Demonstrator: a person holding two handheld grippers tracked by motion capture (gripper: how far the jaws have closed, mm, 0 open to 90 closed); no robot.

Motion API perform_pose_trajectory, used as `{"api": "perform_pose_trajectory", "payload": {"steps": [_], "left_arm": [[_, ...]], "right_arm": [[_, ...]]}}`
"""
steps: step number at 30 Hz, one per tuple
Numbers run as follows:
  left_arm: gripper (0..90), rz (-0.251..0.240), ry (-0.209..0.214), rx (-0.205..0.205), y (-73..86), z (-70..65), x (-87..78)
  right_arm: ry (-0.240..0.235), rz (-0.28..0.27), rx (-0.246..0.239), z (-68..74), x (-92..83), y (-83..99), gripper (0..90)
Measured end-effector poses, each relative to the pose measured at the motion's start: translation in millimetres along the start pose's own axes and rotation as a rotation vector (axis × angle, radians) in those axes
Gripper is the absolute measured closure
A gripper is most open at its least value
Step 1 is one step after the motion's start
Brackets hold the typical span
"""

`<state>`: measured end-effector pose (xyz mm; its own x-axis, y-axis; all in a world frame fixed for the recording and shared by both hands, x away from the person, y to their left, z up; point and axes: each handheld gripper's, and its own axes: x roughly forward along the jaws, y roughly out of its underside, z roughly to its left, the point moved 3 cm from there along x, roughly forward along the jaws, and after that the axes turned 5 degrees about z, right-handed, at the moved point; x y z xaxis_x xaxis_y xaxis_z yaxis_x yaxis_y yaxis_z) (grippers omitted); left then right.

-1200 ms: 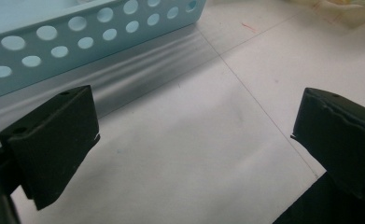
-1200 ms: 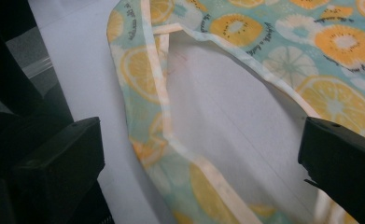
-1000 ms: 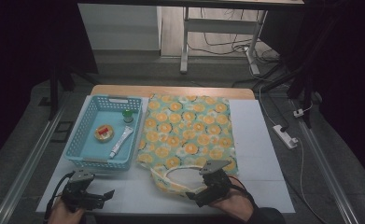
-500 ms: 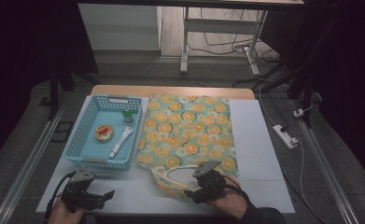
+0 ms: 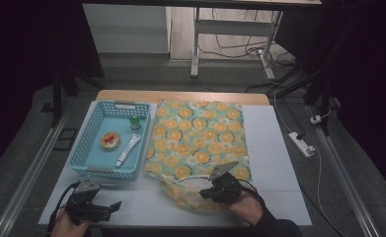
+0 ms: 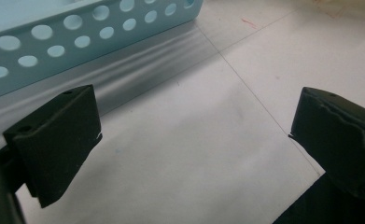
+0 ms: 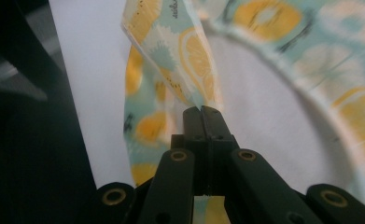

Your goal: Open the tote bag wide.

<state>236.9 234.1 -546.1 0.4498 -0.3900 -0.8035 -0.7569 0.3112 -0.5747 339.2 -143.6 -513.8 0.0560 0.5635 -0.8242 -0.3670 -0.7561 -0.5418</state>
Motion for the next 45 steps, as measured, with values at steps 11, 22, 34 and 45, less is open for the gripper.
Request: {"api": "perform_pose_trajectory", "payload": {"steps": [11, 22, 34, 45], "left_arm": [[1.7, -0.001, 0.001, -0.005, 0.1, 0.6, -0.1], [1.8, -0.005, 0.005, -0.013, 0.2, 1.4, -0.3], [2.2, -0.008, 0.008, -0.025, 0.3, 2.6, -0.4], [2.5, -0.007, 0.010, -0.031, 0.3, 3.3, -0.4]], "right_arm": [[0.057, -0.059, 0.006, -38.4, -14.6, -33.7, 90.0], [0.125, -0.059, 0.077, -102.7, -5.0, -58.0, 90.0], [0.171, -0.082, 0.130, -160.0, 10.0, -81.9, 90.0], [0.217, -0.098, 0.135, -191.3, 20.6, -102.1, 90.0]]}}
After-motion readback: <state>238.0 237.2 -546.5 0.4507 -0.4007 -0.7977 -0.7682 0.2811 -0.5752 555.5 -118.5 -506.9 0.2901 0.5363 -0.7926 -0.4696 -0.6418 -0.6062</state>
